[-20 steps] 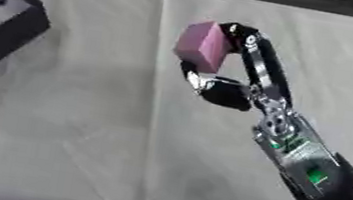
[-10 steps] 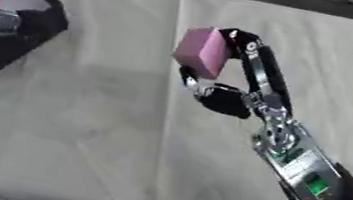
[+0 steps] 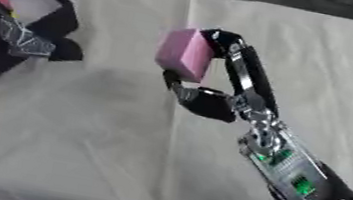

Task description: Pick up the objects with one hand, pass them to the other hand, and then place them into the box on the other side of the table.

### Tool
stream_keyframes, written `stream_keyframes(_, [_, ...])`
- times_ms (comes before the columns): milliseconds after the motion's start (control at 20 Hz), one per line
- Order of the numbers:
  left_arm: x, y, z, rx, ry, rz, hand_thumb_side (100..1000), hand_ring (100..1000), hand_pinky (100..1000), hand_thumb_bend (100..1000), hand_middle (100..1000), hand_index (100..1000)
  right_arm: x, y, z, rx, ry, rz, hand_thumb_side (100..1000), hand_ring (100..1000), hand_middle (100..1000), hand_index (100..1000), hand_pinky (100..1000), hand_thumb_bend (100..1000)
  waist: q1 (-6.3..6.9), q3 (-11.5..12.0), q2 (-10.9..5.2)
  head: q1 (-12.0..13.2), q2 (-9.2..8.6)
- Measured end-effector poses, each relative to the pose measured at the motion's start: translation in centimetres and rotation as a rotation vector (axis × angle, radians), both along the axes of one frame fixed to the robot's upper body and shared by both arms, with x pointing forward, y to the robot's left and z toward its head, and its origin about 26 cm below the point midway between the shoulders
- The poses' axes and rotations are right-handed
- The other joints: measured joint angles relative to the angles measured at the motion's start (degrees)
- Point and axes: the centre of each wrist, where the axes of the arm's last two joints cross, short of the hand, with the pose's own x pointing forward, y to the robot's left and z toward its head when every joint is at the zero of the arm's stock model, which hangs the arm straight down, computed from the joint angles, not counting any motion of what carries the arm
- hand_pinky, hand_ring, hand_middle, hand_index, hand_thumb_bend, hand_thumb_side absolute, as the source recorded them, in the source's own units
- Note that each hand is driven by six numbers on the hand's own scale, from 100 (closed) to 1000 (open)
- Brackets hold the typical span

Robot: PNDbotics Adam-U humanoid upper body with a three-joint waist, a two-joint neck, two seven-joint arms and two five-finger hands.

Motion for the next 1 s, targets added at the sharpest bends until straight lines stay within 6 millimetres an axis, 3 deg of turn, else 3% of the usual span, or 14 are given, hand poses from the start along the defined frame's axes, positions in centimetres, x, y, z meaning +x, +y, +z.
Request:
stream_keyframes(600, [-0.8, -2.3, 0.2, 0.157, 0.023, -0.065, 234, 736, 875, 672, 763, 753, 0.2, 1.2, 1.0, 0.027, -0.014, 0.053, 100, 690, 550, 526, 754, 338, 0.18, 0.82, 0.6, 0.6, 0.0])
stream_keyframes(1000, [-1.2, -3.4, 0.5, 0.177, -0.019, -0.033, 214, 736, 864, 646, 760, 790, -0.3, 1.3, 0.0, 0.036, -0.014, 0.086, 100, 683, 543, 520, 735, 367, 0.28, 1.33, 0.99, 0.28, 0.0])
